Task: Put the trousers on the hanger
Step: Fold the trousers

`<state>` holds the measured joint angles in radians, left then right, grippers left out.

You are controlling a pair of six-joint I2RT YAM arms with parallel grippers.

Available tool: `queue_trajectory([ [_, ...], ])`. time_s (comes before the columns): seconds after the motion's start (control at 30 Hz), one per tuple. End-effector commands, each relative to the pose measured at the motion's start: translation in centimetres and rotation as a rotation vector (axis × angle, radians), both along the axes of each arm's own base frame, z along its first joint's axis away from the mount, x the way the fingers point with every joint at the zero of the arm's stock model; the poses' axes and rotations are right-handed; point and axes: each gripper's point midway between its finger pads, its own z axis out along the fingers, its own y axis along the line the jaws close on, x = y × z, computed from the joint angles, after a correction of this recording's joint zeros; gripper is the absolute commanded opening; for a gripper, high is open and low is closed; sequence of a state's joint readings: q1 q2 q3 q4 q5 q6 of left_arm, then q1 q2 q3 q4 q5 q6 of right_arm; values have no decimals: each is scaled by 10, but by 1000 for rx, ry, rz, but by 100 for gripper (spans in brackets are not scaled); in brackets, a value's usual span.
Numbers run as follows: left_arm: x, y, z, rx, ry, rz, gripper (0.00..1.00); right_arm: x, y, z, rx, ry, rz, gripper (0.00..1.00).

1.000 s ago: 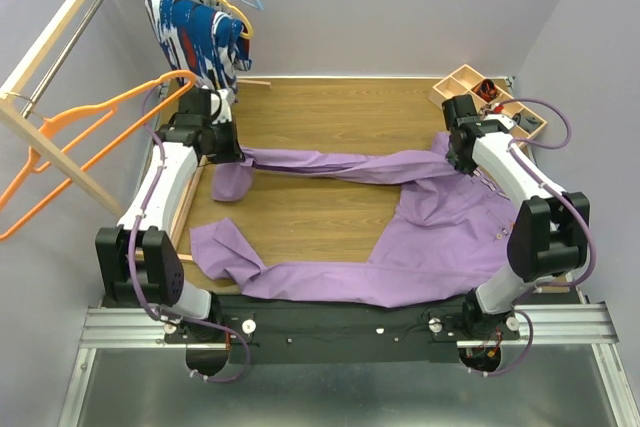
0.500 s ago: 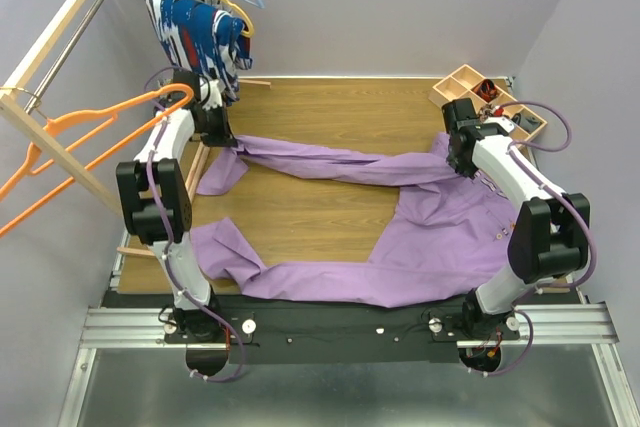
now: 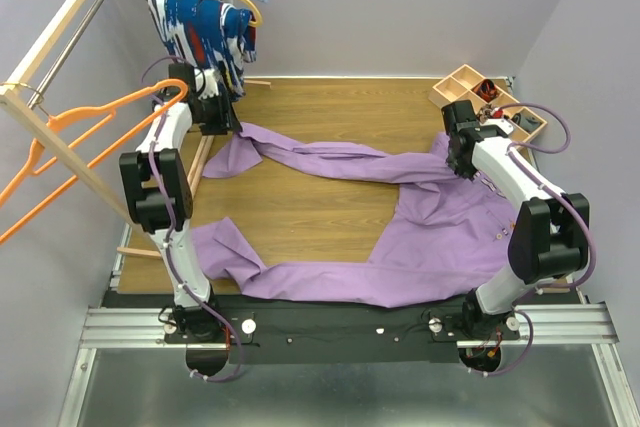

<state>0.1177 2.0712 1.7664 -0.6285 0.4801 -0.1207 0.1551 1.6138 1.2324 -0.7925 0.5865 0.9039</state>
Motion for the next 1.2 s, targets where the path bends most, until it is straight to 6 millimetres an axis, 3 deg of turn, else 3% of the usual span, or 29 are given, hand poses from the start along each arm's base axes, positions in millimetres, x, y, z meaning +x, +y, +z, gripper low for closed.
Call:
queue_trajectory([
  [0.0,-15,-10,38,109,-181,35,60,2,0,-5,9,-5,3,1],
  [0.07,-33,-15,41,165,-211,61,60,3,1,-6,12,-4,7,1],
  [0.1,-34,-28,46,179,-254,51,60,4,1,-7,15,-2,11,1],
  [0.27,-54,-52,49,233,-305,116,60,4,3,-8,22,0,20,1],
  [0.47,-54,-54,-17,253,-139,112,60,2,5,-10,38,-3,18,1],
  [0.73,-25,-59,-24,256,-161,104,61,0,5,-6,39,-20,17,1],
  [1.0,-33,-58,-67,268,-64,102,62,2,6,-5,44,-23,17,1],
  [1.17,-41,-60,-83,273,-26,103,61,3,6,-5,42,-22,19,1],
])
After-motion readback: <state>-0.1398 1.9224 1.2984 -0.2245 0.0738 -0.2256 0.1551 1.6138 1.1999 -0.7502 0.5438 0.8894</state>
